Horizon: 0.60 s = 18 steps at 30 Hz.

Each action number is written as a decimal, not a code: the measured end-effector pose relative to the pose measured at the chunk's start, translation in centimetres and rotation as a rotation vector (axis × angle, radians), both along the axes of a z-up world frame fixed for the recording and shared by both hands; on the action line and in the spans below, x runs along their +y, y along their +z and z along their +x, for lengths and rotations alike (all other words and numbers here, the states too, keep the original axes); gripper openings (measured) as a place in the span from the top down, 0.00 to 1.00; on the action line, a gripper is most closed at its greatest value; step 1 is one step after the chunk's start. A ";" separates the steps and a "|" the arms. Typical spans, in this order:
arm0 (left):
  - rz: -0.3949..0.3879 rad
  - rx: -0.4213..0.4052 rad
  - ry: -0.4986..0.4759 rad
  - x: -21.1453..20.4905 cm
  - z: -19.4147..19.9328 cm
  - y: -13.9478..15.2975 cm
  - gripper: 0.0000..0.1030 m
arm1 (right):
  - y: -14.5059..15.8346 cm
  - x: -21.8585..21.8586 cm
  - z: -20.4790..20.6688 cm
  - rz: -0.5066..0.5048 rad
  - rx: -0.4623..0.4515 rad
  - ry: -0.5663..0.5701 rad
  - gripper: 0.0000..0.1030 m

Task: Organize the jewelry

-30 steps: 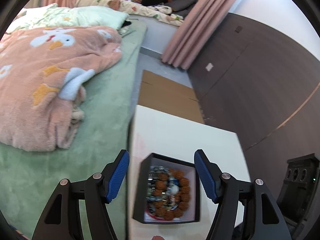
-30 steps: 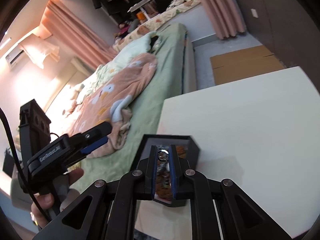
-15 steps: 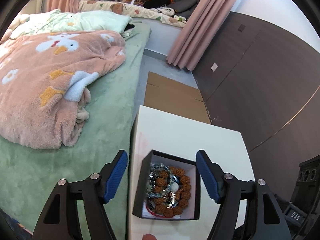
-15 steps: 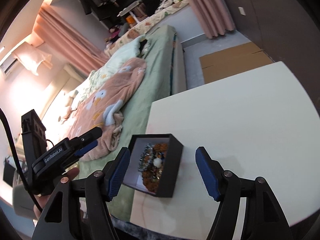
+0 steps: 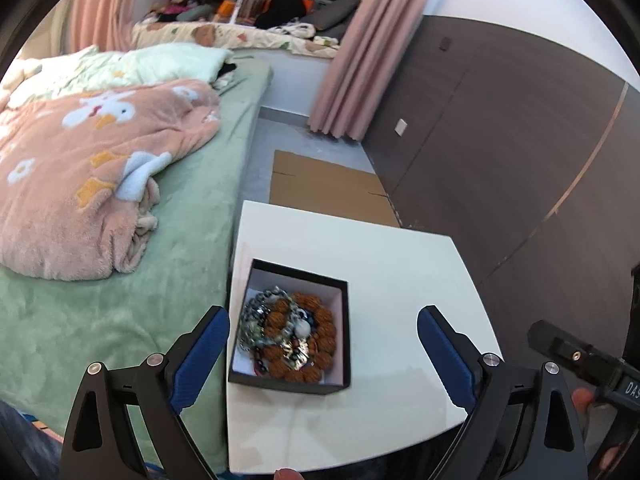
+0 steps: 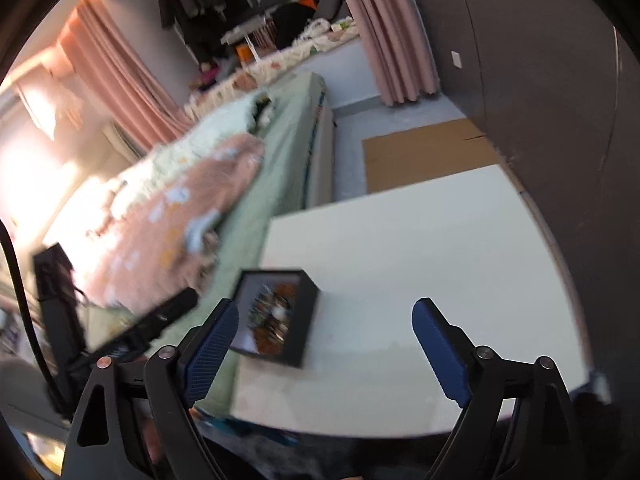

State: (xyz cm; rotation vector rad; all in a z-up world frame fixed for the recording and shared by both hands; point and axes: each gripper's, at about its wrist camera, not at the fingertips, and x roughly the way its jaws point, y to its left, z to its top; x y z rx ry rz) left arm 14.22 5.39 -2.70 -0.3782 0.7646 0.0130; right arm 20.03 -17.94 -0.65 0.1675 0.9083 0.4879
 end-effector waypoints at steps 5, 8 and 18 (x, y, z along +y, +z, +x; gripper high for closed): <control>0.083 -0.019 -0.058 -2.0 -1.8 1.3 0.08 | 0.0 -1.1 -1.8 -0.030 0.001 0.017 0.09; 0.139 -0.030 -0.092 -3.0 -2.8 1.6 0.08 | 0.3 -2.3 -2.9 -0.046 -0.016 0.010 0.09; 0.236 -0.098 -0.127 -3.5 -6.1 2.1 0.08 | 0.8 -5.6 -6.0 -0.055 -0.072 -0.009 0.09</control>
